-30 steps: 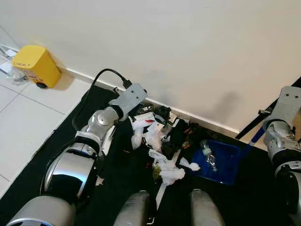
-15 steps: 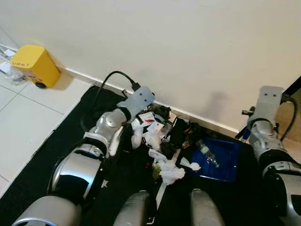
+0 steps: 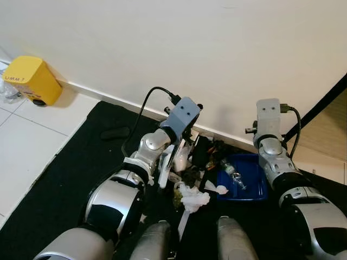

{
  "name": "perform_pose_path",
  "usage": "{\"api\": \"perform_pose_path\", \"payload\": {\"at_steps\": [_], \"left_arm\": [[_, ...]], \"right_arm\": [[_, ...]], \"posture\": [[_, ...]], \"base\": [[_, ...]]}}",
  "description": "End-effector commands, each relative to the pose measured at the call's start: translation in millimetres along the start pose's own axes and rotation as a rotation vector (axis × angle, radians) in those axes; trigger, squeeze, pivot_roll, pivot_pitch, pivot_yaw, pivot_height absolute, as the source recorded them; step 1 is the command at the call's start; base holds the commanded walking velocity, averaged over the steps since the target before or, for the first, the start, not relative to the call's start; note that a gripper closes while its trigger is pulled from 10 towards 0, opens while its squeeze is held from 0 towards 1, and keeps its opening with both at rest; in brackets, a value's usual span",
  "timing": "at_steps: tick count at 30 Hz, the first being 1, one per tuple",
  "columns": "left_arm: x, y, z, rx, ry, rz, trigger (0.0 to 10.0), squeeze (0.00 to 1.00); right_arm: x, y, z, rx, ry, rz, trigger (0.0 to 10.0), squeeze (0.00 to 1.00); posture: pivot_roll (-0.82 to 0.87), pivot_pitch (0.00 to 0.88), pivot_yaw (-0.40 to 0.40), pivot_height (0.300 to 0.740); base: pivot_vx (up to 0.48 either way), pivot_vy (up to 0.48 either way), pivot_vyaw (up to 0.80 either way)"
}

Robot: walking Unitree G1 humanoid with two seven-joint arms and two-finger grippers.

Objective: Sweep floor

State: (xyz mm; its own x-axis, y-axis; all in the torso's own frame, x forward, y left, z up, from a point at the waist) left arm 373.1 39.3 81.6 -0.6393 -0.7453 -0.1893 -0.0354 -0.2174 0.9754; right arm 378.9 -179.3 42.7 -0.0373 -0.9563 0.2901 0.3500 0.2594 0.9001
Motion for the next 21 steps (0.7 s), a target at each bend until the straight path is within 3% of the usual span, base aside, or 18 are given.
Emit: {"api": "perform_pose_path", "payload": {"at_steps": [1, 3, 10, 15, 21], "left_arm": [[15.0, -1.9, -3.1, 0.013, -0.022, 0.088, 10.0, 0.00], [18.3, 2.2, -6.7, 0.037, -0.014, 0.169, 10.0, 0.00], [35.8, 17.0, -16.2, 0.104, -0.074, 0.299, 10.0, 0.00], [41.1, 22.7, -19.2, 0.125, -0.099, 0.335, 10.0, 0.00], [47.5, 38.9, -25.0, 0.182, -0.153, 0.398, 10.0, 0.00]], "right_arm": [[-42.8, -20.2, 10.5, -0.076, 0.173, -0.102, 10.0, 0.00], [-55.5, -16.4, 13.0, -0.082, 0.202, -0.189, 10.0, 0.00], [-71.2, -12.7, 15.5, -0.115, 0.224, -0.283, 10.0, 0.00], [-77.8, -14.8, 18.1, -0.127, 0.246, -0.296, 10.0, 0.00], [-93.4, -3.7, 22.2, -0.122, 0.320, -0.434, 10.0, 0.00]], "posture": [[-0.09, 0.109, 0.033, 0.740], [-0.09, 0.113, 0.029, 0.740], [-0.09, 0.115, 0.028, 0.740], [-0.09, 0.122, 0.028, 0.740], [-0.08, 0.133, 0.028, 0.740]], "base": [[0.000, 0.000, 0.00], [0.000, 0.000, 0.00], [0.000, 0.000, 0.00], [0.000, 0.000, 0.00], [0.000, 0.000, 0.00]]}}
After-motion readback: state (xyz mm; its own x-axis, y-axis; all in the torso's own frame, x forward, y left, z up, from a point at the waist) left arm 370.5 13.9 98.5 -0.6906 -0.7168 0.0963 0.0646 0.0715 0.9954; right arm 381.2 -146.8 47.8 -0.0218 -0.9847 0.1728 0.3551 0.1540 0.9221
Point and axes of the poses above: a point about 5 cm out from each wrist's last joint towards the gripper, its own z axis pointing back from the gripper into the wrist, its own y axis along the axis of the wrist's last joint, x = y × z, the point moved 4 cm from there along -z, pointing out of the wrist towards the gripper, and after that the axes turned 4 degrees about z, right-handed, at the moved point
